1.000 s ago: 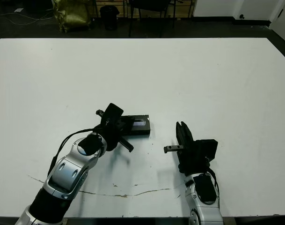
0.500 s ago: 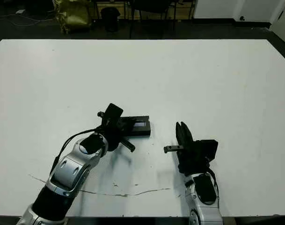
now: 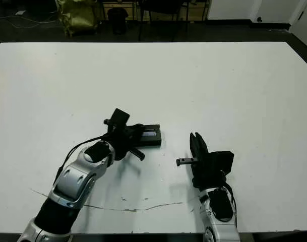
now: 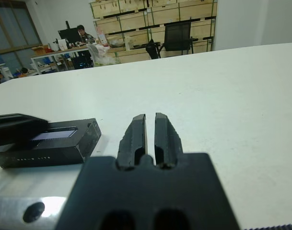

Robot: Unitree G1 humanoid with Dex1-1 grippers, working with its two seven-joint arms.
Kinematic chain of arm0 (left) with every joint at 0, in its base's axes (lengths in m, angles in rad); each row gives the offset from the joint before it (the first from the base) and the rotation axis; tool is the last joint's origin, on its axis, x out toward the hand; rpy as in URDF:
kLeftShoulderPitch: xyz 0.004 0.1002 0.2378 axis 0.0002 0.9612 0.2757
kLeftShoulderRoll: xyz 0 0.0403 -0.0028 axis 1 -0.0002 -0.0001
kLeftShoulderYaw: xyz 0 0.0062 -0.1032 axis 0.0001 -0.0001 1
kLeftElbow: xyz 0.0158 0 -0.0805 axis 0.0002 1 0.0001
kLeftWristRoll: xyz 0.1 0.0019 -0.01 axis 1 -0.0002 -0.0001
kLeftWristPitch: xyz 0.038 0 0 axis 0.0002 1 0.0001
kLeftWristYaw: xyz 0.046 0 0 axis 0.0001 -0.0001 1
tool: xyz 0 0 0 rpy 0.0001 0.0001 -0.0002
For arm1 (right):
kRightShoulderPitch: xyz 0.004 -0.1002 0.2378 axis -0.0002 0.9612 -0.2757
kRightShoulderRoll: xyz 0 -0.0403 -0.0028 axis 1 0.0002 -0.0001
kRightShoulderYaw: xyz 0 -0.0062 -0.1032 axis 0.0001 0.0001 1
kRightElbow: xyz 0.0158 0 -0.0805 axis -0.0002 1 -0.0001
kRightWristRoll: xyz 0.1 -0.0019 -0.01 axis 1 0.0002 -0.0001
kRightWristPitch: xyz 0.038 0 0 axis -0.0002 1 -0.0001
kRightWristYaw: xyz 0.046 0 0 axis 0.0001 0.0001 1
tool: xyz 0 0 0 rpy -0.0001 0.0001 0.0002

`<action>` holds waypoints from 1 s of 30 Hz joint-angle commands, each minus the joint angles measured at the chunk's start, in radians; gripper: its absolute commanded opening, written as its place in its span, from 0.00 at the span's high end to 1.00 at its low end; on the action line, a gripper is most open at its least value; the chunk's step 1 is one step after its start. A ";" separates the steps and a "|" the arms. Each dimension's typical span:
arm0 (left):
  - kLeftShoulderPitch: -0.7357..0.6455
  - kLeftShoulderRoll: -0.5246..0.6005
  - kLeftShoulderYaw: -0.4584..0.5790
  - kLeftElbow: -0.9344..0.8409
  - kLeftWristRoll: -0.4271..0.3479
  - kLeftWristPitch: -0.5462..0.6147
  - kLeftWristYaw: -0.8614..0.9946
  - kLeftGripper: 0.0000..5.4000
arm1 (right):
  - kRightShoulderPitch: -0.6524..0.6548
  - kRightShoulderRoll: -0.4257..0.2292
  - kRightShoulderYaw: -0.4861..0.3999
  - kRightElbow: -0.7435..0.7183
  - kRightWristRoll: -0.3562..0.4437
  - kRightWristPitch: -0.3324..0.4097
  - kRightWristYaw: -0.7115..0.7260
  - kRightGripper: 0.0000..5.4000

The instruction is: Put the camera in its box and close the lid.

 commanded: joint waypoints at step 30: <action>0.444 0.025 0.412 -0.122 -0.155 -0.793 0.093 1.00 | -0.057 -0.027 -0.065 -0.080 -0.025 0.132 -0.072 1.00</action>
